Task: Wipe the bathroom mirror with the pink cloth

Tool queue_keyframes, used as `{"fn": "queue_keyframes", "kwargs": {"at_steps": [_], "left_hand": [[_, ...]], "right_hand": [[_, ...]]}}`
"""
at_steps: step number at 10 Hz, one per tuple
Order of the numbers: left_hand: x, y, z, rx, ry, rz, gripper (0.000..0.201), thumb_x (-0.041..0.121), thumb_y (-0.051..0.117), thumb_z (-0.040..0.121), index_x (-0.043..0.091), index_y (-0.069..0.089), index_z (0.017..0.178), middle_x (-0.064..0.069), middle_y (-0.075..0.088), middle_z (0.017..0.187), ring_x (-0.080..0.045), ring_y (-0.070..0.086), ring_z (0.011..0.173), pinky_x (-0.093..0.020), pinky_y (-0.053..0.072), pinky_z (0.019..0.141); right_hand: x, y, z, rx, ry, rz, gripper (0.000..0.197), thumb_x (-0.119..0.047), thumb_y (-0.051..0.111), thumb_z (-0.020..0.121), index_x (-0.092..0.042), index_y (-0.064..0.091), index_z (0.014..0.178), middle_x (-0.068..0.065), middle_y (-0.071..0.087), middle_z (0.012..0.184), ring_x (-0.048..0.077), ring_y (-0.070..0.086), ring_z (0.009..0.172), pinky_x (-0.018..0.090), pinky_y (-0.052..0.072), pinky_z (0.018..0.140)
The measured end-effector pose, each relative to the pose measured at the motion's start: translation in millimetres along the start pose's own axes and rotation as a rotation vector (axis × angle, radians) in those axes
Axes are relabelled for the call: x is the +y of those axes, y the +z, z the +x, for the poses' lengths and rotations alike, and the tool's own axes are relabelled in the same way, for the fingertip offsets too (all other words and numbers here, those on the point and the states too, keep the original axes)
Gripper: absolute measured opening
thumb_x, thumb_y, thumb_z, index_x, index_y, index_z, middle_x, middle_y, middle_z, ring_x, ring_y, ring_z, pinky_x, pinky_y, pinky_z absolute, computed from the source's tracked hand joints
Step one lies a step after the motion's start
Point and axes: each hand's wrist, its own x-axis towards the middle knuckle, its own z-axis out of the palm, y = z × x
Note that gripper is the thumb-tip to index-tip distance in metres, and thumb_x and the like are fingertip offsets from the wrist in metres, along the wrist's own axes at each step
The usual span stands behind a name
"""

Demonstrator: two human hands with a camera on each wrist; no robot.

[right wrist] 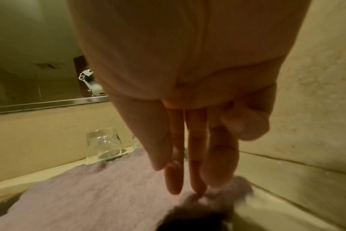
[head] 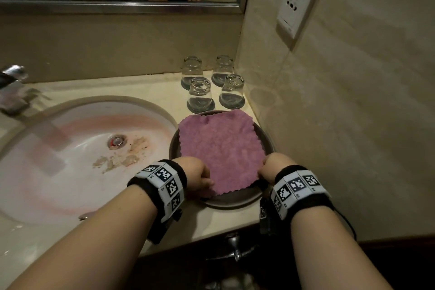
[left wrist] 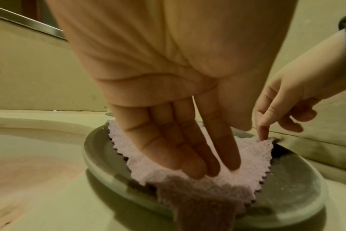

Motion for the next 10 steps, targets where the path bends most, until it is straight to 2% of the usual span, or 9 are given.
{"fn": "queue_keyframes", "kwargs": {"at_steps": [1, 2, 3, 4, 5, 6, 8, 9, 10], "left_hand": [[0, 1, 2, 0.028, -0.008, 0.014, 0.038, 0.042, 0.043, 0.096, 0.017, 0.063, 0.117, -0.005, 0.066, 0.115, -0.023, 0.060, 0.107, -0.031, 0.046, 0.091], [-5, 5, 6, 0.153, 0.009, -0.011, 0.035, 0.038, 0.047, 0.095, 0.023, 0.059, 0.124, -0.002, 0.060, 0.127, -0.022, 0.056, 0.115, -0.033, 0.045, 0.100], [-8, 10, 9, 0.201, 0.057, 0.029, 0.042, 0.034, 0.048, 0.094, 0.025, 0.048, 0.136, 0.002, 0.043, 0.146, -0.021, 0.044, 0.131, -0.033, 0.035, 0.110], [-10, 15, 7, 0.066, 0.061, 0.104, 0.043, 0.030, 0.041, 0.098, 0.026, 0.043, 0.141, 0.003, 0.030, 0.154, -0.021, 0.035, 0.137, -0.034, 0.029, 0.115], [-12, 17, 4, 0.050, 0.069, 0.135, 0.042, 0.031, 0.039, 0.098, 0.027, 0.045, 0.140, 0.002, 0.024, 0.157, -0.021, 0.032, 0.140, -0.033, 0.026, 0.116], [-10, 19, 1, 0.056, 0.073, 0.147, 0.040, 0.031, 0.040, 0.098, 0.026, 0.048, 0.137, 0.001, 0.027, 0.156, -0.022, 0.033, 0.138, -0.033, 0.027, 0.116], [-7, 17, -3, 0.100, 0.092, 0.146, 0.038, 0.030, 0.040, 0.098, 0.025, 0.053, 0.134, 0.001, 0.036, 0.150, -0.022, 0.039, 0.134, -0.033, 0.031, 0.112], [-11, 18, -1, 0.089, 0.072, 0.106, 0.037, 0.031, 0.043, 0.097, 0.025, 0.054, 0.132, 0.001, 0.045, 0.145, -0.022, 0.045, 0.130, -0.034, 0.035, 0.111], [-25, 5, -4, 0.169, -0.003, 0.055, 0.039, 0.034, 0.043, 0.096, 0.026, 0.052, 0.133, -0.001, 0.049, 0.142, -0.023, 0.047, 0.128, -0.037, 0.038, 0.109]], "right_hand": [[0, 3, 3, 0.008, 0.001, 0.034, 0.033, -0.023, 0.047, 0.092, -0.004, 0.062, 0.115, 0.017, 0.061, 0.121, 0.027, 0.058, 0.099, 0.033, 0.046, 0.086], [-6, 9, 4, 0.078, -0.080, 0.124, 0.033, -0.024, 0.047, 0.092, -0.010, 0.062, 0.118, 0.014, 0.062, 0.120, 0.030, 0.060, 0.107, 0.037, 0.048, 0.097], [-13, 14, 0, 0.241, -0.225, 0.113, 0.033, -0.029, 0.049, 0.091, -0.023, 0.061, 0.122, 0.006, 0.052, 0.132, 0.026, 0.051, 0.120, 0.035, 0.041, 0.105], [-18, 23, -2, 0.169, -0.252, -0.019, 0.040, -0.030, 0.048, 0.092, -0.027, 0.051, 0.132, 0.004, 0.037, 0.145, 0.027, 0.038, 0.131, 0.036, 0.033, 0.111], [-16, 30, 1, 0.148, -0.233, -0.001, 0.041, -0.028, 0.049, 0.093, -0.028, 0.049, 0.134, 0.003, 0.035, 0.147, 0.027, 0.036, 0.133, 0.034, 0.030, 0.113], [-15, 32, 2, 0.134, -0.219, -0.001, 0.040, -0.027, 0.046, 0.094, -0.028, 0.050, 0.134, 0.002, 0.034, 0.148, 0.027, 0.034, 0.134, 0.034, 0.029, 0.114], [-22, 25, 3, 0.076, -0.167, -0.067, 0.039, -0.029, 0.042, 0.095, -0.030, 0.050, 0.134, 0.006, 0.037, 0.145, 0.029, 0.038, 0.132, 0.036, 0.033, 0.112], [-28, 19, 6, 0.031, -0.148, -0.125, 0.039, -0.030, 0.045, 0.094, -0.021, 0.054, 0.131, 0.009, 0.048, 0.139, 0.030, 0.048, 0.125, 0.037, 0.040, 0.107], [-46, 5, 16, 0.008, -0.143, -0.090, 0.046, -0.036, 0.048, 0.092, -0.013, 0.053, 0.131, 0.008, 0.053, 0.135, 0.030, 0.049, 0.125, 0.037, 0.040, 0.105]]}}
